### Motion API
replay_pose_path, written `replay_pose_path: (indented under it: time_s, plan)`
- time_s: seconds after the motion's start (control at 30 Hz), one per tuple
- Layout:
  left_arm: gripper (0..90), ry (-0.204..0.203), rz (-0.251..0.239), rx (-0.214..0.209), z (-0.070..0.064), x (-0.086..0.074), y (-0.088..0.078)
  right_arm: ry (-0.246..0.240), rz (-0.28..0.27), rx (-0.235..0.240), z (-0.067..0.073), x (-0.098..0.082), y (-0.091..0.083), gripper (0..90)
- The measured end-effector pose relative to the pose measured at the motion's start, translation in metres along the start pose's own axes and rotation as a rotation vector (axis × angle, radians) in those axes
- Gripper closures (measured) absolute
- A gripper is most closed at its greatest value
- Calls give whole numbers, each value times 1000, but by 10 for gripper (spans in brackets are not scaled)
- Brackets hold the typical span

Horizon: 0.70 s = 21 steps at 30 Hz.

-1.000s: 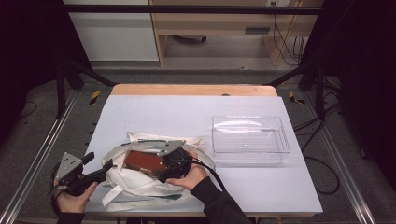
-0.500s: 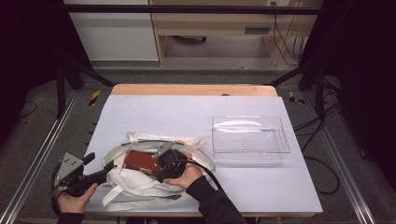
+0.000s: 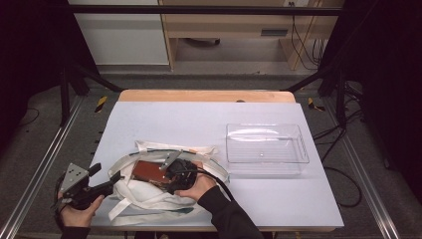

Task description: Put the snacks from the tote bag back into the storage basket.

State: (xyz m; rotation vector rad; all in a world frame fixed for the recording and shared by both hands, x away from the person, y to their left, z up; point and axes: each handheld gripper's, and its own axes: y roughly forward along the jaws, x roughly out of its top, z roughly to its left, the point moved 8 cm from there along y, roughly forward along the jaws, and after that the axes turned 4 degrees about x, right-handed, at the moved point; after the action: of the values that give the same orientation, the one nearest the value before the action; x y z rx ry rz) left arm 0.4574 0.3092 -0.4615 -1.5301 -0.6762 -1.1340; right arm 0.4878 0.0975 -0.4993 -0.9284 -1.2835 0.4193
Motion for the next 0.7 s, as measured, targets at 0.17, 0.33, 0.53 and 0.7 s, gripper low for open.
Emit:
replay_pose_path:
  time_s: [0.17,0.33,0.53,0.7]
  plan:
    - [242,-13,-9,1,1,1,-1,-5,-10,8,0,3,-7,427]
    - [244,-28,-26,10,4,3,-3,4,-54,15,0,7,-25,428]
    - [244,-27,-23,8,3,2,-3,10,-121,27,1,12,-47,429]
    - [242,-22,-16,6,3,1,-2,-5,-153,44,7,18,-67,429]
